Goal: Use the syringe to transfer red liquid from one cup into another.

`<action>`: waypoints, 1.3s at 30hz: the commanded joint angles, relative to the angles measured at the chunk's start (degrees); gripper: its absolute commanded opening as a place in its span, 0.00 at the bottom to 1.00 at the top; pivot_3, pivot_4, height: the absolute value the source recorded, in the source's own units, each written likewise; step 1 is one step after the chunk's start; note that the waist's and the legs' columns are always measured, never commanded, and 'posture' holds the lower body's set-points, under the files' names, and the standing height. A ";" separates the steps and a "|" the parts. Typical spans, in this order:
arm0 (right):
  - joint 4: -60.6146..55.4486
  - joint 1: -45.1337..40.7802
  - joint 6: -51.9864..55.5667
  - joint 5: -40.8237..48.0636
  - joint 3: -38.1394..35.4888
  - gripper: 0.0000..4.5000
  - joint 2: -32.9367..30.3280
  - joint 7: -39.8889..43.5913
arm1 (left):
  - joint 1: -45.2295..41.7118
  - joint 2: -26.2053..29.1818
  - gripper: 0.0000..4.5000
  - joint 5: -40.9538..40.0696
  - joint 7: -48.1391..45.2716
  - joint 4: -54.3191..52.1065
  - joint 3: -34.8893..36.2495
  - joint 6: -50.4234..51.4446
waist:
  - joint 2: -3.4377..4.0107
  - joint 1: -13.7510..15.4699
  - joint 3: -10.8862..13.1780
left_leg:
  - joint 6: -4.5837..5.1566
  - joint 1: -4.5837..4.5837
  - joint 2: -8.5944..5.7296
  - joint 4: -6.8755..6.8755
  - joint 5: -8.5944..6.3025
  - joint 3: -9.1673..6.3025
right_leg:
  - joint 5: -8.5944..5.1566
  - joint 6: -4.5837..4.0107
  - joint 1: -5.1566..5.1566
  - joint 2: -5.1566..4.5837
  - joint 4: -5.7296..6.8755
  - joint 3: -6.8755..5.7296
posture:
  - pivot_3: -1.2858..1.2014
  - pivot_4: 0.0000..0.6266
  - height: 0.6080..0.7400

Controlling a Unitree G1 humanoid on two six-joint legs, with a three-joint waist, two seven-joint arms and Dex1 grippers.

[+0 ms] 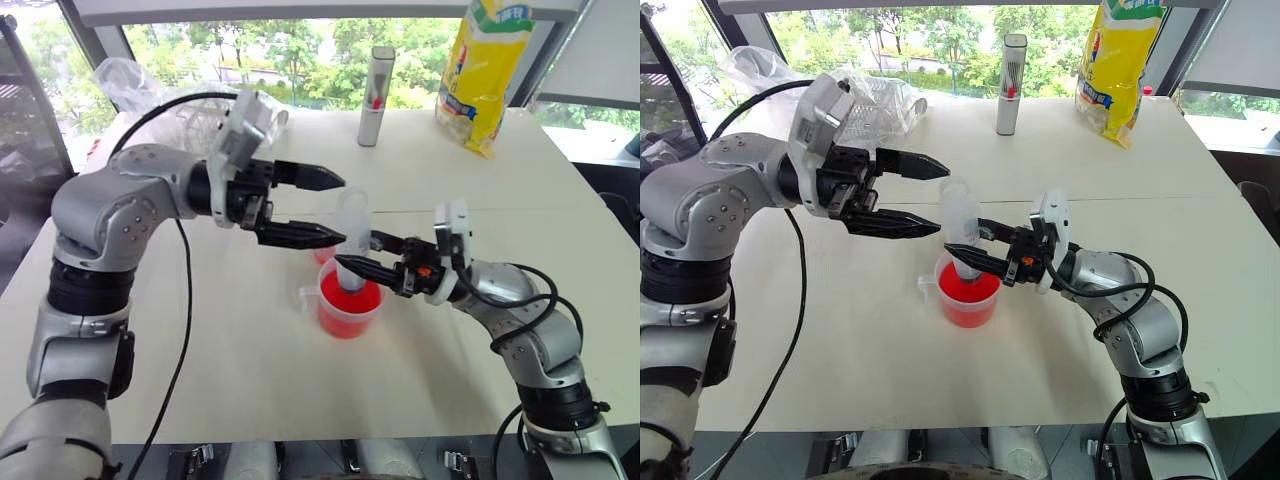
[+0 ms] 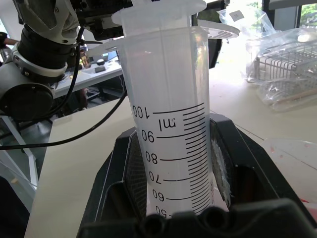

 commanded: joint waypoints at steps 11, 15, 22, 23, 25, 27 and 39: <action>-1.20 0.03 -1.12 -0.67 0.26 0.31 -0.26 0.91 | 0.22 -1.90 0.71 0.06 -1.37 -1.81 -0.35 -1.13 | 0.00 0.03 0.00 | 0.00 0.00 0.00 0.01 0.00 -0.01 | 0.00 0.00 0.00 0.00 0.00 0.00 | 0.52 0.24 1.00; -1.25 0.11 -1.06 -0.90 0.33 0.31 -0.30 1.05 | 0.23 -2.36 0.33 -0.05 -1.39 -2.01 -0.35 -0.84 | 0.00 -0.03 0.00 | 0.00 0.00 0.00 0.01 0.00 -0.01 | 0.00 0.00 0.01 0.00 0.01 0.00 | 0.52 0.24 1.00; -1.44 0.34 -1.12 -0.91 0.50 0.31 -0.50 1.20 | -0.02 -3.33 0.01 -0.58 -0.52 -1.80 -0.08 -0.03 | 0.00 0.05 0.00 | 0.00 -0.01 0.00 0.06 0.00 -0.01 | 0.00 0.00 0.02 -0.01 0.01 0.00 | 0.52 0.24 1.00; -1.49 0.38 -1.11 -0.91 0.53 0.31 -0.52 1.21 | -0.09 -3.55 0.01 -0.67 -0.28 -1.63 -0.03 0.16 | 0.00 0.04 0.00 | 0.00 -0.01 0.00 0.06 0.00 -0.01 | 0.00 0.00 0.02 0.00 0.01 0.00 | 0.52 0.24 1.00; -1.58 0.44 -1.07 -0.88 0.59 0.31 -0.56 1.26 | -0.19 -4.01 0.01 -0.67 0.16 -1.26 0.02 0.21 | 0.00 0.04 0.00 | 0.00 0.00 -0.01 0.05 0.00 -0.02 | 0.00 0.00 0.02 0.00 0.03 0.00 | 0.52 0.24 1.00; -1.60 0.52 -1.12 -0.92 0.71 0.31 -0.55 1.30 | -0.64 -4.78 0.01 -0.16 0.83 -0.58 0.05 -0.40 | 0.00 0.03 0.00 | 0.00 0.00 0.00 0.06 0.00 -0.02 | 0.00 0.00 0.02 0.00 0.03 0.00 | 0.52 0.24 1.00; -1.40 2.45 -0.43 -1.00 2.46 0.31 -1.09 2.45 | -6.50 -7.85 0.01 -1.89 3.41 3.85 3.84 -0.12 | 0.00 -0.01 0.00 | 0.00 0.02 -0.02 0.08 0.00 -0.02 | 0.00 0.00 0.02 0.02 0.07 0.00 | 0.52 0.24 1.00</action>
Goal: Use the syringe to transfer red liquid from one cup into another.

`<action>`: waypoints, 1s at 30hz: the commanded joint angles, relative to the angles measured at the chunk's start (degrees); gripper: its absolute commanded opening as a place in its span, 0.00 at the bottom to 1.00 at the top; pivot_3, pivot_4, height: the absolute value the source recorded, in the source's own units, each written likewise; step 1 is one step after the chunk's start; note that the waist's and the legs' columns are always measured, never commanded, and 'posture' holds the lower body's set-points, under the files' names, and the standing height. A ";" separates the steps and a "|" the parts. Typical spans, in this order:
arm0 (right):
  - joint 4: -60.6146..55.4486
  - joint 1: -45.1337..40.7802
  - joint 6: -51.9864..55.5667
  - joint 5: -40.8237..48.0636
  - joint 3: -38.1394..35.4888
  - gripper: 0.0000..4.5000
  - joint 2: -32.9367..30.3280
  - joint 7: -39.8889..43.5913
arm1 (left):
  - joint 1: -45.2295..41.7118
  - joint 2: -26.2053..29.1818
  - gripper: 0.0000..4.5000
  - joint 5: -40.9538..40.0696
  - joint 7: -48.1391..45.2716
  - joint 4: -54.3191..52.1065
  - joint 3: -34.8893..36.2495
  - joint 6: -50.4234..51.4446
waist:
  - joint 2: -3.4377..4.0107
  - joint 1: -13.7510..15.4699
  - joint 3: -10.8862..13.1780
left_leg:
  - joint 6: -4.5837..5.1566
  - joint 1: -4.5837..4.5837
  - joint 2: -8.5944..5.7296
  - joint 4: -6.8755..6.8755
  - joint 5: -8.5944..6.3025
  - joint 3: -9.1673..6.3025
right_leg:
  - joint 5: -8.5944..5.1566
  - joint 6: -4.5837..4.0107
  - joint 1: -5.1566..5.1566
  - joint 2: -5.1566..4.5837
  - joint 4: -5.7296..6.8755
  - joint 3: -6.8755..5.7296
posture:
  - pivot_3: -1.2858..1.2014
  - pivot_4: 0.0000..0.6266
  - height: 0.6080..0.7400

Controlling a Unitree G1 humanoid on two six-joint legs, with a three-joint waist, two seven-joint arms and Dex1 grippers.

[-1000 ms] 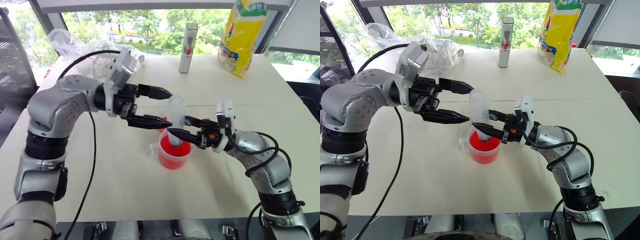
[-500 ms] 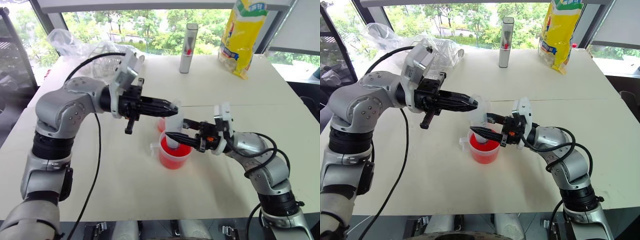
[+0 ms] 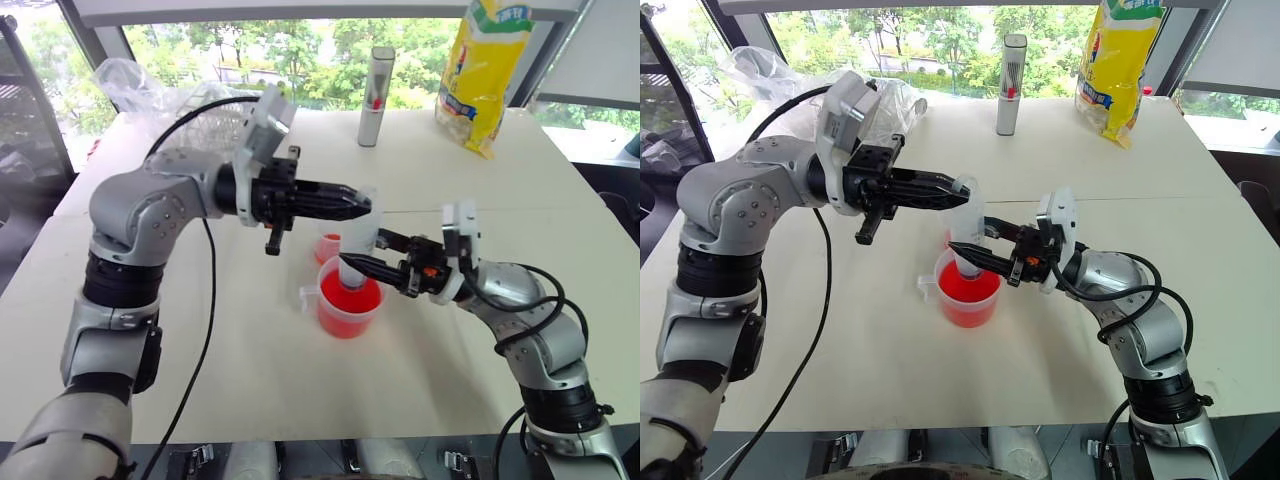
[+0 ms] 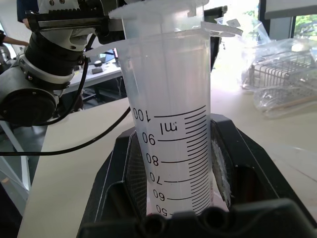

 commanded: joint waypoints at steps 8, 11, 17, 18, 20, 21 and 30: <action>-1.83 2.89 3.54 1.10 4.06 0.31 -1.62 2.01 | -5.24 -0.38 0.01 -2.52 2.50 0.98 5.66 -1.14 | 0.00 0.05 0.00 | -0.01 0.01 0.00 0.02 0.00 0.00 | 0.00 0.00 0.00 -0.01 0.04 0.01 | 0.52 0.24 1.00; -1.75 3.09 3.42 0.96 4.19 0.31 -1.58 2.10 | -5.55 -0.31 0.01 -2.52 2.64 1.36 5.81 -1.41 | 0.00 0.03 0.00 | -0.01 0.01 0.00 0.02 0.00 0.01 | 0.00 0.00 0.00 -0.01 0.04 0.01 | 0.52 0.24 1.00; -1.78 3.00 3.65 1.14 4.09 0.31 -1.62 2.14 | -6.05 -0.27 0.01 -2.77 2.99 1.83 6.24 -1.55 | 0.00 0.03 0.00 | -0.01 0.01 0.00 0.02 0.00 0.00 | 0.00 0.00 0.00 0.00 0.04 0.01 | 0.52 0.24 1.00; -1.81 2.98 3.69 1.18 4.07 0.31 -1.64 2.16 | -6.05 -0.23 0.01 -2.83 3.05 1.85 6.22 -1.55 | 0.00 0.04 0.00 | -0.01 0.01 0.00 0.02 0.00 0.00 | 0.00 0.00 0.00 0.00 0.04 0.00 | 0.52 0.24 1.00; -1.87 2.81 3.75 1.27 3.94 0.31 -1.65 2.11 | -5.85 -0.19 0.01 -3.14 3.20 1.71 6.17 -1.34 | 0.00 0.04 0.00 | -0.01 0.01 0.00 0.02 0.00 0.01 | 0.00 0.00 0.00 -0.01 0.04 0.01 | 0.52 0.24 1.00; -2.04 2.61 3.89 1.43 3.79 0.31 -1.71 2.07 | -5.62 -0.14 0.01 -3.17 3.24 1.53 6.02 -1.30 | 0.00 0.04 0.00 | -0.01 0.01 0.00 0.02 0.00 0.01 | 0.00 0.00 0.00 -0.01 0.04 0.01 | 0.52 0.24 1.00; -4.05 0.02 4.96 3.35 2.20 0.31 -2.48 1.28 | -2.30 2.34 0.26 -0.53 1.52 0.89 2.35 -1.27 | 0.00 -0.04 0.00 | -0.01 0.03 0.00 0.02 0.00 0.00 | 0.00 0.00 0.00 0.00 0.05 0.01 | 0.52 0.24 1.00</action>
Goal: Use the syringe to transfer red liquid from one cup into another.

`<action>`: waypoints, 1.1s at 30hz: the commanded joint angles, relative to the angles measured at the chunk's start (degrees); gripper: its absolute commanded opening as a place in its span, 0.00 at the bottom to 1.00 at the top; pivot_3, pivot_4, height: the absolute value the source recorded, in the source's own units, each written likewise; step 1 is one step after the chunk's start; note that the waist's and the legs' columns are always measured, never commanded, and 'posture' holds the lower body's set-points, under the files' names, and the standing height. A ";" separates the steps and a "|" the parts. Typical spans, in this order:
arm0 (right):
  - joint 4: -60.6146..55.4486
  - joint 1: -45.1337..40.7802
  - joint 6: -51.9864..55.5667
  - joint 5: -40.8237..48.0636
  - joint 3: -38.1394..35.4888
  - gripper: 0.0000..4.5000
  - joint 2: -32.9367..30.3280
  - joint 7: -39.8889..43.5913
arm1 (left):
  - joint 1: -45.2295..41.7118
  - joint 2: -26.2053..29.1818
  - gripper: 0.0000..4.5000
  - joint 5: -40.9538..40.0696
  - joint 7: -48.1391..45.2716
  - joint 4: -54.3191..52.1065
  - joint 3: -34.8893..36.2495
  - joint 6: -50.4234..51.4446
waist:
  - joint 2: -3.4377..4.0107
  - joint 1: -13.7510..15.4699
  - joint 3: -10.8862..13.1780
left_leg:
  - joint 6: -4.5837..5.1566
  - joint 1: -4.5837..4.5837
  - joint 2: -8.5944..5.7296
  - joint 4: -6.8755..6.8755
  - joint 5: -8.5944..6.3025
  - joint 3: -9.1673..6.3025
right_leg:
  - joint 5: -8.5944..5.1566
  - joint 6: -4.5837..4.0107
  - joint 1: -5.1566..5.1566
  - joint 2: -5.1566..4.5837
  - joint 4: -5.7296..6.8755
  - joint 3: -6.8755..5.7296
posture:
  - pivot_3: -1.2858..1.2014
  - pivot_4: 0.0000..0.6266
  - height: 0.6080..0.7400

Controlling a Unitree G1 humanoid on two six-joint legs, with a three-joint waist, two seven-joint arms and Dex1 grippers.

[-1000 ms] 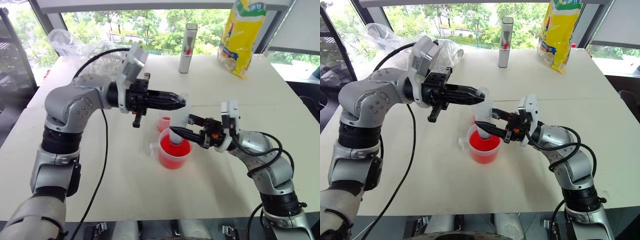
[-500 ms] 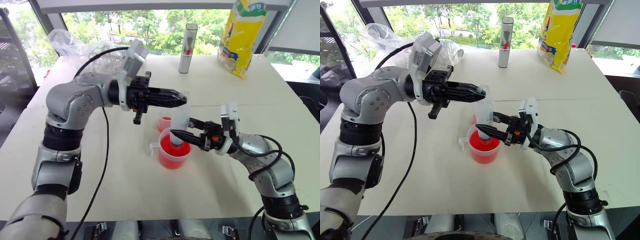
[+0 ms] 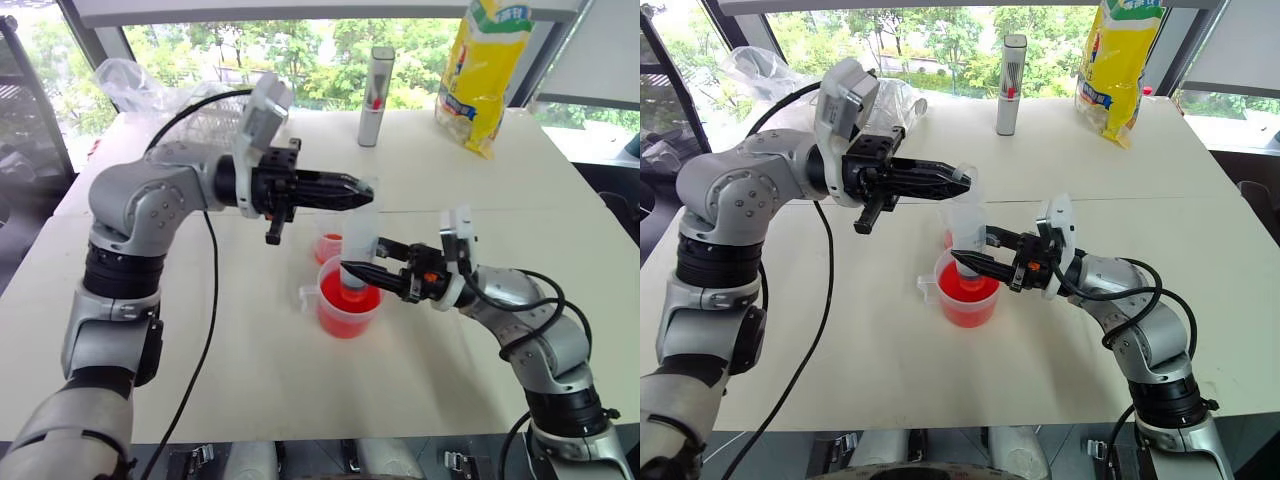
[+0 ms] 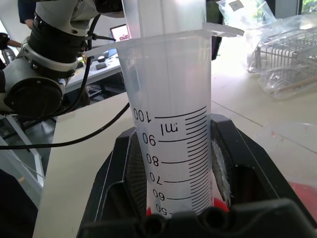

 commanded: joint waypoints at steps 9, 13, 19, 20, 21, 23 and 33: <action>-5.72 -3.23 2.48 3.14 -0.61 0.31 -1.34 0.21 | 1.66 3.19 1.00 3.05 0.66 -0.12 3.35 -3.68 | -0.01 0.06 0.00 | 0.00 -0.02 0.00 0.06 0.00 0.00 | 0.00 0.00 0.00 -0.01 0.01 0.00 | 0.52 0.24 1.00; -6.22 -4.53 3.07 4.01 -2.16 0.31 -1.52 -0.76 | 2.41 6.11 1.00 4.03 1.98 1.84 6.32 -4.62 | 0.00 -0.03 0.00 | 0.00 0.00 0.01 0.06 0.00 0.00 | 0.00 0.00 0.00 -0.01 0.04 0.00 | 0.52 0.24 1.00; -6.16 -5.19 2.74 4.47 -3.38 0.31 -1.52 -1.73 | 4.11 10.20 1.00 3.90 3.72 3.36 10.74 -4.41 | -0.01 0.02 0.00 | 0.00 0.02 0.03 0.05 0.00 0.01 | 0.00 0.00 -0.01 -0.01 0.08 -0.01 | 0.52 0.24 1.00; -6.13 -5.32 2.75 4.65 -3.52 0.31 -1.43 -1.92 | 4.41 10.56 1.00 3.77 3.96 3.38 11.22 -4.30 | -0.01 0.05 0.00 | 0.00 0.01 0.03 0.06 0.00 0.01 | 0.00 0.00 -0.01 -0.01 0.08 -0.01 | 0.52 0.24 1.00; -6.10 -5.43 2.77 4.79 -3.61 0.31 -1.34 -2.03 | 4.76 10.83 1.00 3.78 4.12 3.29 11.47 -4.35 | -0.01 0.07 0.00 | 0.00 0.00 0.02 0.06 0.00 0.01 | 0.00 0.00 -0.01 -0.03 0.08 -0.01 | 0.52 0.24 1.00; -5.94 -5.62 2.79 5.11 -3.75 0.31 -1.03 -2.18 | 6.14 11.12 1.00 3.94 4.78 2.46 11.89 -4.39 | -0.02 0.17 0.00 | 0.00 0.00 0.02 0.07 0.00 0.02 | 0.00 0.00 -0.01 -0.04 0.08 -0.02 | 0.52 0.24 1.00; -1.85 -15.44 6.30 10.96 -7.22 0.31 -2.45 -2.02 | 7.58 9.99 1.00 3.75 6.83 1.17 12.00 -4.96 | -0.01 -0.12 0.01 | 0.00 0.01 0.02 0.10 0.00 0.06 | 0.00 0.00 -0.04 -0.06 0.17 -0.02 | 0.52 0.24 1.00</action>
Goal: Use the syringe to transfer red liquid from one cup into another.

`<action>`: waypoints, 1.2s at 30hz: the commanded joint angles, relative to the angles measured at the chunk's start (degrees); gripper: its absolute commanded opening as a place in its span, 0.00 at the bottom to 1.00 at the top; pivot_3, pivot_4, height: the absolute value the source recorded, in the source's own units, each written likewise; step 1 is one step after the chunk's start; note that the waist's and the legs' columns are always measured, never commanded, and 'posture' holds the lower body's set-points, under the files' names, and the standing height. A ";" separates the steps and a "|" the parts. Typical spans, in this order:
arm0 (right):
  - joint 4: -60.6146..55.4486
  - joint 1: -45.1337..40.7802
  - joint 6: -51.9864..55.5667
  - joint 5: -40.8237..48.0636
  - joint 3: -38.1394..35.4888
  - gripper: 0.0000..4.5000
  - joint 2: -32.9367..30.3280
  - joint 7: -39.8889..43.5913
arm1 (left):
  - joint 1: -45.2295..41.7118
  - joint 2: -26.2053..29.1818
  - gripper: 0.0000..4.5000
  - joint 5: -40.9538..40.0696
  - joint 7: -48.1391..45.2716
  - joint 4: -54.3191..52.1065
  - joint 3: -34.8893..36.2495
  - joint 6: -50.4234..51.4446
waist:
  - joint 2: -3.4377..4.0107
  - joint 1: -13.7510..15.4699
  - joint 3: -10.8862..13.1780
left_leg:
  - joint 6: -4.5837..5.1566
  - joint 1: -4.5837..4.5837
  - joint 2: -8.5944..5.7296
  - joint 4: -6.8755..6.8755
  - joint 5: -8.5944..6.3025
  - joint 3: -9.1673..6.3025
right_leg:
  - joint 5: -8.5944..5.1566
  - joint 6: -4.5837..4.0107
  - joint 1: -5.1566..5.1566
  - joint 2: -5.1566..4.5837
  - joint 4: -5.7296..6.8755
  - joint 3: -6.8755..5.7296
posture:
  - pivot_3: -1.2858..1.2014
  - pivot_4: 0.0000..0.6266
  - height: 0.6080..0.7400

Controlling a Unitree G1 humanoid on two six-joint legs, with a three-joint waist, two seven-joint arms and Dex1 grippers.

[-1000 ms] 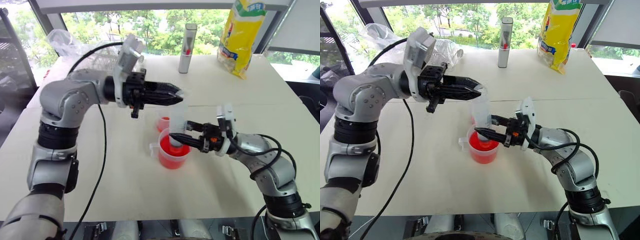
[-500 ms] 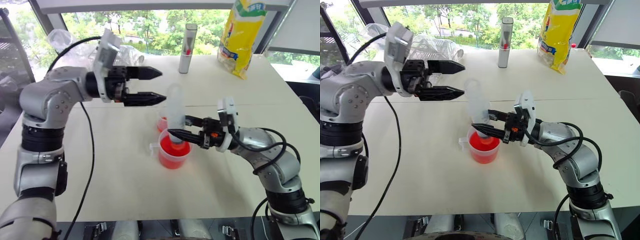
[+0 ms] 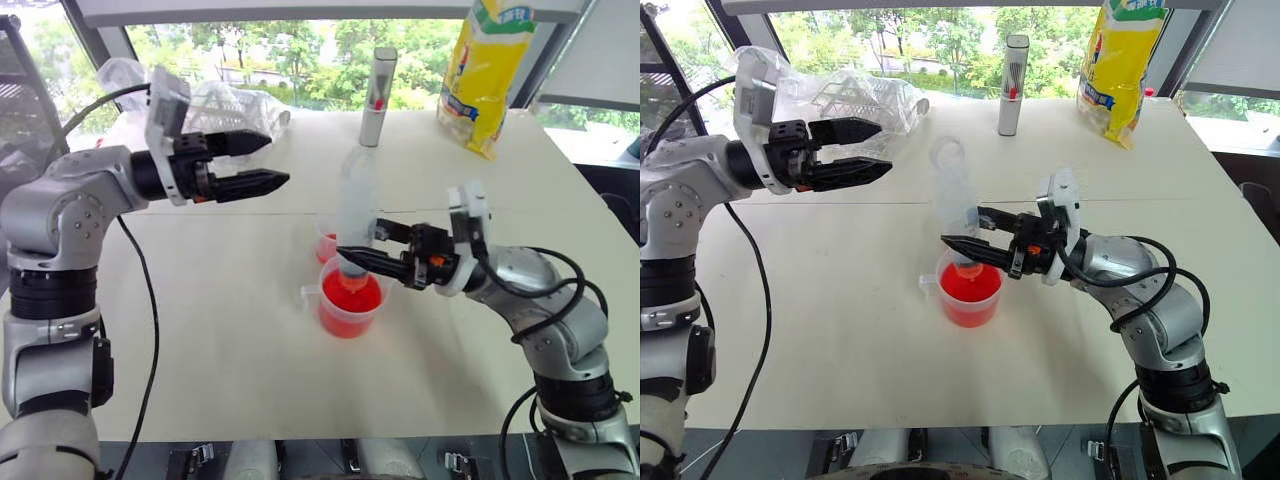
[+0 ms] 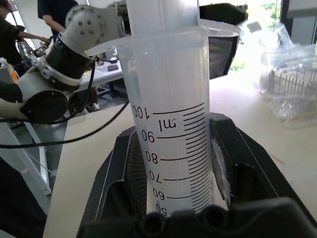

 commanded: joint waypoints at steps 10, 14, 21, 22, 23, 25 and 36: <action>30.26 -23.99 -7.47 -5.01 0.97 0.31 4.36 9.35 | -0.36 -1.23 1.00 -0.57 2.10 -3.35 1.79 -1.08 | -0.02 0.02 -0.01 | 0.01 0.03 0.01 -0.01 -0.01 0.00 | -0.01 -0.02 -0.02 0.02 0.06 0.03 | 0.52 0.24 1.00; 42.14 -25.83 -15.88 -11.42 3.56 0.31 8.58 12.95 | -0.13 -1.35 1.00 -1.02 3.22 -4.55 2.25 -0.65 | 0.00 0.02 0.00 | 0.01 0.00 0.01 0.00 0.00 0.02 | -0.01 -0.02 -0.08 0.01 0.10 0.05 | 0.52 0.24 1.00; 53.80 -27.80 -24.57 -17.30 3.65 0.31 12.67 15.25 | -1.91 -2.46 1.00 -0.53 5.21 -4.07 2.19 -2.53 | 0.01 0.02 0.01 | -0.01 -0.04 0.04 0.01 0.01 0.02 | -0.01 -0.02 -0.12 -0.03 0.13 0.04 | 0.52 0.24 1.00; 54.30 -27.80 -25.02 -17.64 3.59 0.31 12.81 15.50 | -2.86 -3.19 1.00 -0.02 5.65 -3.42 1.78 -3.34 | 0.01 0.08 0.01 | -0.01 -0.04 0.04 0.01 0.01 0.02 | -0.01 -0.02 -0.12 -0.03 0.13 0.04 | 0.52 0.24 1.00; 54.65 -27.81 -25.33 -17.88 3.49 0.31 12.92 15.73 | -3.47 -3.66 1.00 0.35 5.92 -2.99 1.46 -3.90 | 0.01 0.10 0.01 | -0.02 -0.04 0.04 0.02 0.01 0.01 | 0.00 -0.02 -0.11 -0.04 0.14 0.03 | 0.52 0.24 1.00; 55.51 -27.77 -25.90 -18.49 3.35 0.31 13.21 15.94 | -6.02 -6.21 1.00 3.03 8.07 -0.31 0.07 -6.79 | 0.01 0.17 0.01 | -0.03 -0.05 0.04 0.03 0.02 0.02 | 0.00 -0.02 -0.10 -0.05 0.14 0.03 | 0.52 0.24 1.00; 57.76 -27.50 -27.57 -20.53 2.62 0.31 13.99 16.29 | -12.80 -15.56 0.83 11.08 11.48 7.94 -5.63 -12.62 | 0.03 -0.10 0.01 | -0.06 -0.02 0.02 0.07 0.03 0.03 | 0.00 -0.01 -0.10 -0.01 0.20 0.03 | 0.52 0.24 1.00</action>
